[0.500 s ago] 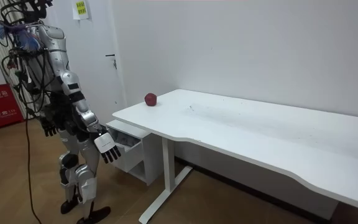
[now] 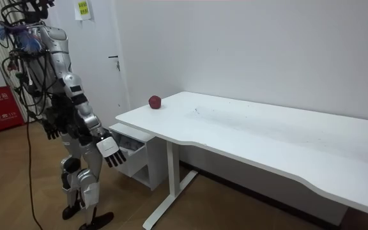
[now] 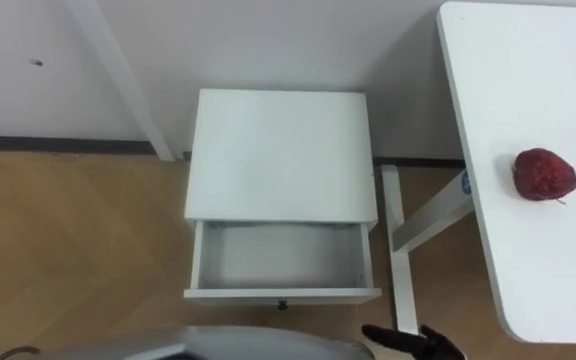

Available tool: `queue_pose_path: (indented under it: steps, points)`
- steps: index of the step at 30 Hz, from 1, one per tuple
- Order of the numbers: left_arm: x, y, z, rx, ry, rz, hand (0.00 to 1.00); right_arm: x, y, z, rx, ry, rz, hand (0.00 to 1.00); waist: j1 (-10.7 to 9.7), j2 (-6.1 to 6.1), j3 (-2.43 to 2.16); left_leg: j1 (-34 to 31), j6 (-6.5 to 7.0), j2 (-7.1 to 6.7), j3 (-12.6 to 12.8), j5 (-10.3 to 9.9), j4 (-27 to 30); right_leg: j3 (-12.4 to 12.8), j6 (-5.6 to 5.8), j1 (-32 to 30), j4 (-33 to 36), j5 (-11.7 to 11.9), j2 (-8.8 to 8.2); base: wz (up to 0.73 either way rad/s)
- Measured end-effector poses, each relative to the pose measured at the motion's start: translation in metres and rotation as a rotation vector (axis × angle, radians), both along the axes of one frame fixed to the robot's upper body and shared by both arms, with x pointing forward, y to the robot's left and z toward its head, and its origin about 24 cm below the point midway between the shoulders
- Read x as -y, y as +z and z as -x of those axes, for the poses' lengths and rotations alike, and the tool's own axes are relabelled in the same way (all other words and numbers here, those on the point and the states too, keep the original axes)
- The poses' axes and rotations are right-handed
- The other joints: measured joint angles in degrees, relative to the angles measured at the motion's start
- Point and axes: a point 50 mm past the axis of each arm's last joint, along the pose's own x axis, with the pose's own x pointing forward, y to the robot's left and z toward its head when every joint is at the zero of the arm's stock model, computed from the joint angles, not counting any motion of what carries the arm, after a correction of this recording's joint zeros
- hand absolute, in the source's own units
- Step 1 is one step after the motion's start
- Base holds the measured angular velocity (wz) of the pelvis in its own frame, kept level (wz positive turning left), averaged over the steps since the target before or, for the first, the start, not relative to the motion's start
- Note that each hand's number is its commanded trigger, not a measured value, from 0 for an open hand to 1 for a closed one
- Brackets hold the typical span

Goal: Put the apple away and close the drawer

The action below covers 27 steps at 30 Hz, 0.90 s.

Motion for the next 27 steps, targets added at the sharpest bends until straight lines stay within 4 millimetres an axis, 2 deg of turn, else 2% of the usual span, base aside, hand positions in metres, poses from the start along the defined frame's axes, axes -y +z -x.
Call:
queue_pose_path:
  steps: [1, 3, 4, 5, 6, 9, 12, 16, 22, 25, 27]
  points:
    - [-0.001, 0.0, 0.0, 0.003, 0.006, -0.002, 0.0, 0.002, 0.0, -0.001, 0.015, -0.05, 0.0, 0.0, -0.3, 0.1, -0.01, 0.12, 0.0, 0.02, 0.01, 0.0, 0.0, 0.03, 0.0, 0.09, 0.0, 0.0, 0.01, -0.06]
    - [-0.001, 0.001, 0.004, 0.009, 0.017, -0.008, 0.0, 0.008, 0.002, 0.0, 0.073, -0.274, 0.003, 0.0, -0.87, 0.2, 0.05, 0.96, 0.0, 0.13, 0.8, 0.0, -0.39, 0.55, 0.0, 0.38, 0.07, 0.0, 0.17, -0.15]
    - [-0.002, 0.001, 0.004, 0.012, 0.027, -0.011, 0.0, 0.01, 0.003, -0.001, 0.091, -0.332, 0.001, 0.0, -1.15, 0.48, -0.17, 1.03, -0.01, 0.14, 0.87, 0.0, -0.44, 0.58, 0.0, 0.39, 0.07, 0.0, 0.18, -0.1]
    - [-0.002, 0.001, 0.005, 0.013, 0.037, -0.017, 0.0, 0.013, 0.004, 0.003, 0.123, -0.473, -0.005, 0.0, -1.98, 0.46, -0.24, 1.3, -0.01, 0.11, 0.71, 0.0, -0.56, 0.58, 0.0, 0.53, 0.08, 0.0, 0.19, 0.0]
    - [-0.003, 0.001, 0.006, 0.014, 0.046, -0.02, 0.0, 0.014, 0.004, 0.005, 0.14, -0.541, -0.007, 0.0, -2.15, 0.46, -0.25, 1.48, -0.02, 0.11, 0.73, 0.0, -0.58, 0.63, 0.0, 0.68, 0.12, 0.0, 0.21, 0.0]
    - [-0.004, 0.002, 0.01, 0.012, 0.073, -0.032, 0.0, 0.025, 0.008, 0.011, 0.252, -0.905, -0.009, 0.0, -3.47, 0.58, -0.52, 1.88, -0.04, 0.12, 1.19, -0.01, -0.67, 1.05, -0.01, 0.99, 0.17, 0.0, 0.27, -0.03]
    - [-0.005, 0.002, 0.012, 0.007, 0.076, -0.039, 0.0, 0.032, 0.011, 0.01, 0.325, -1.093, -0.016, 0.0, -3.94, 0.74, -0.5, 2.22, -0.04, 0.27, 2.09, -0.02, -0.91, 1.93, -0.02, 0.75, 0.37, 0.02, 0.42, -0.14]
    - [-0.005, 0.002, 0.011, -0.007, 0.08, -0.036, 0.0, 0.036, 0.013, 0.006, 0.354, -1.235, -0.032, 0.0, -4.11, 0.44, -0.69, 2.23, -0.06, 0.53, 2.97, -0.02, -1.09, 2.26, -0.03, 0.08, 1.23, 0.01, 0.46, -0.1]
    - [-0.014, 0.004, 0.012, -0.019, 0.07, -0.041, 0.0, 0.047, 0.024, -0.016, 0.418, -1.326, -0.062, 0.0, -4.25, -0.62, -0.81, 1.77, -0.08, 0.97, 3.68, -0.03, -0.96, 3.04, -0.09, -1.05, 1.99, 0.05, 0.58, -0.06]
    - [-0.022, 0.008, 0.012, -0.009, 0.063, -0.064, 0.0, 0.058, 0.034, -0.029, 0.47, -1.351, -0.05, 0.0, -4.97, -1.53, -0.74, 1.24, -0.09, 0.94, 3.64, -0.02, -0.49, 2.98, -0.09, -1.44, 2.1, 0.05, 0.58, 0.0]
    - [-0.027, 0.01, 0.011, 0.009, 0.072, -0.082, 0.0, 0.073, 0.047, -0.037, 0.532, -1.401, -0.016, 0.0, -5.36, -1.94, -0.6, 0.5, -0.08, 0.86, 3.8, -0.02, -0.23, 3.03, -0.13, -2.08, 2.17, 0.08, 0.52, 0.0]
